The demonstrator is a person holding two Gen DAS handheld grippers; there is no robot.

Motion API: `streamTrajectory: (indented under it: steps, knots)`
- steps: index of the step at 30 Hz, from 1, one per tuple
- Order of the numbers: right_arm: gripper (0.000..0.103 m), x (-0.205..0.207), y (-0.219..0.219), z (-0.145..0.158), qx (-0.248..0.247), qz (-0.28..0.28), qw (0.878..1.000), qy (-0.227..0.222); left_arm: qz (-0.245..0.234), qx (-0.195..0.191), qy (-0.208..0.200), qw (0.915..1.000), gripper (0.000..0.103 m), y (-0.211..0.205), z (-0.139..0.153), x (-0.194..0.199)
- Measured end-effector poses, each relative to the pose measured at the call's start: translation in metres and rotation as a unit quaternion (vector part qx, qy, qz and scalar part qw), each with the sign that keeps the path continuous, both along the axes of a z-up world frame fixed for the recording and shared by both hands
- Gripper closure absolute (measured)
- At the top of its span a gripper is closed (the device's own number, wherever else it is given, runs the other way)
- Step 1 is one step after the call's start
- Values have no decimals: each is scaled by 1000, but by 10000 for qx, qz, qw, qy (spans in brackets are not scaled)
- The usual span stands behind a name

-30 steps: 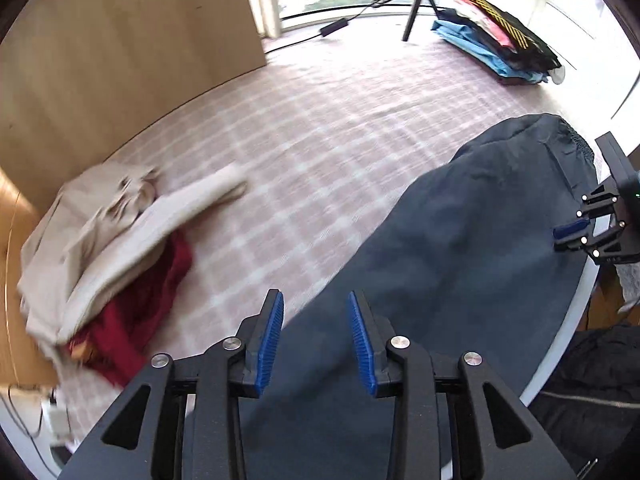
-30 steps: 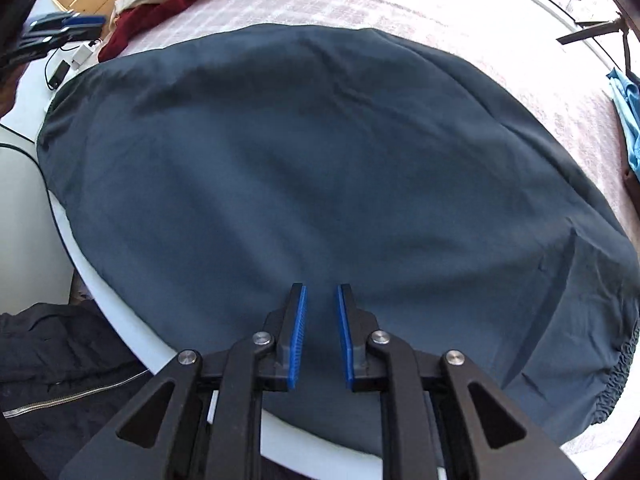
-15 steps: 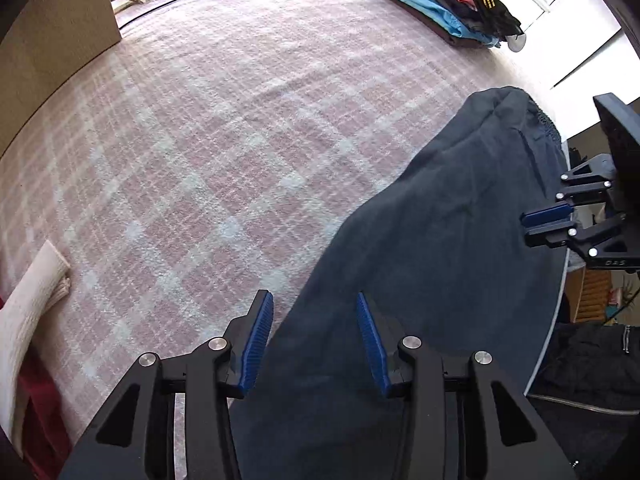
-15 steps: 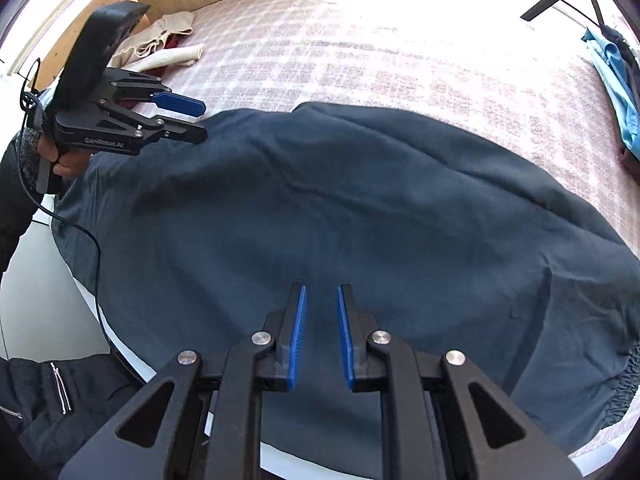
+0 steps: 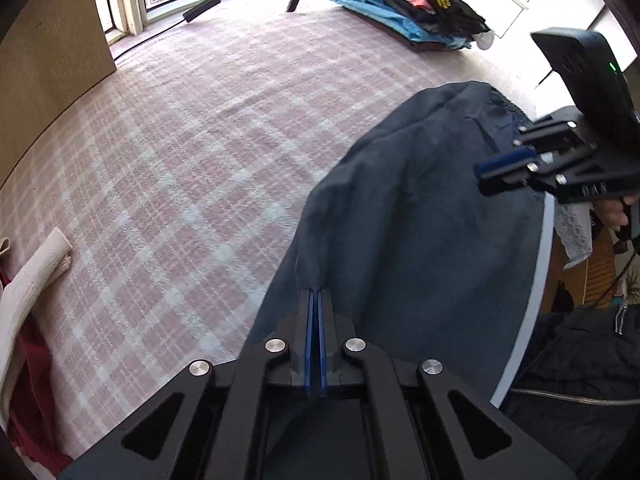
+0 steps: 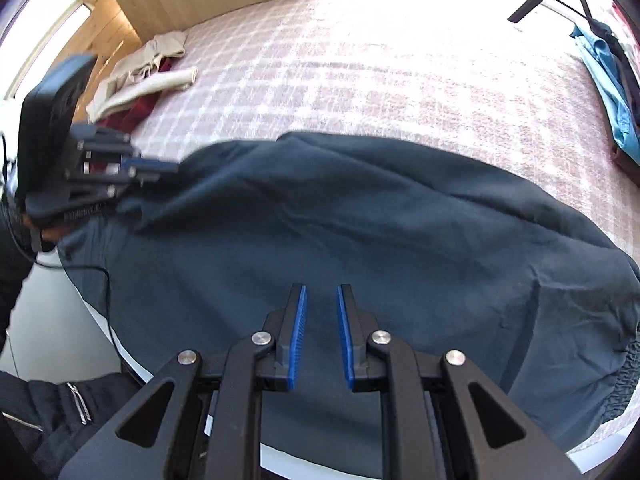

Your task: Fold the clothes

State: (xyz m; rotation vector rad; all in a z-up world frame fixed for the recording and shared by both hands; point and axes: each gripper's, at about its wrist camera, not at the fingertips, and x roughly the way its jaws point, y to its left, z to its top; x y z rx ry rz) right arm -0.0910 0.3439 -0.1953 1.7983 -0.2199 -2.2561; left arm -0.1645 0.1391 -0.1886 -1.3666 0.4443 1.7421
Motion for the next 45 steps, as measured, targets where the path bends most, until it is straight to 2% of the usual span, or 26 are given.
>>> streamTrajectory:
  steps: [2,4,6,10,14,18,21,24,27,29,38,40,41,45]
  knots:
    - [87,-7,-4,16,-90,-117,9998,141,-168,277,-24,9995,102,-3,5,24]
    - [85,-14,-19,25,-39,8,9997,241,-266,431,-184,9985,102,-6,3,40]
    - [80,-22,-37,30,34,202,9994,290,-326,364,-150,9987,102,-8,-6,56]
    - [79,-26,-61,39,289,646,9971,288,-316,458,-357,9978,101,-11,-24,75]
    - [78,-30,-62,25,993,890,9909,171,-264,497,-339,9978,101,-10,-32,80]
    - [78,-30,-36,19,1037,491,9933,-103,-417,516,-245,9975,101,-10,-34,85]
    - [77,-25,-40,22,1131,564,9920,-14,-476,525,-225,9972,101,-10,-34,88]
    - [74,-24,-59,9,1384,849,9867,-82,-514,551,-241,9969,101,-11,-35,87]
    - [74,-25,-72,-14,1883,1101,9757,-223,-571,562,-233,9965,101,-12,-35,86]
    - [74,-27,-70,-26,2094,1104,9710,-334,-596,584,-225,9963,101,-13,-34,86]
    - [75,-34,-57,-39,2057,1167,9703,-506,-653,581,-258,9958,101,-12,-32,84]
    - [87,-34,-54,-37,1910,1142,9736,-504,-663,574,-272,9958,101,-13,-31,83]
    - [97,-34,-51,-34,1881,1096,9748,-491,-667,571,-279,9957,101,-13,-31,83]
    - [99,-36,-34,-8,1491,862,9845,-338,-582,610,-232,9962,101,-16,-24,77]
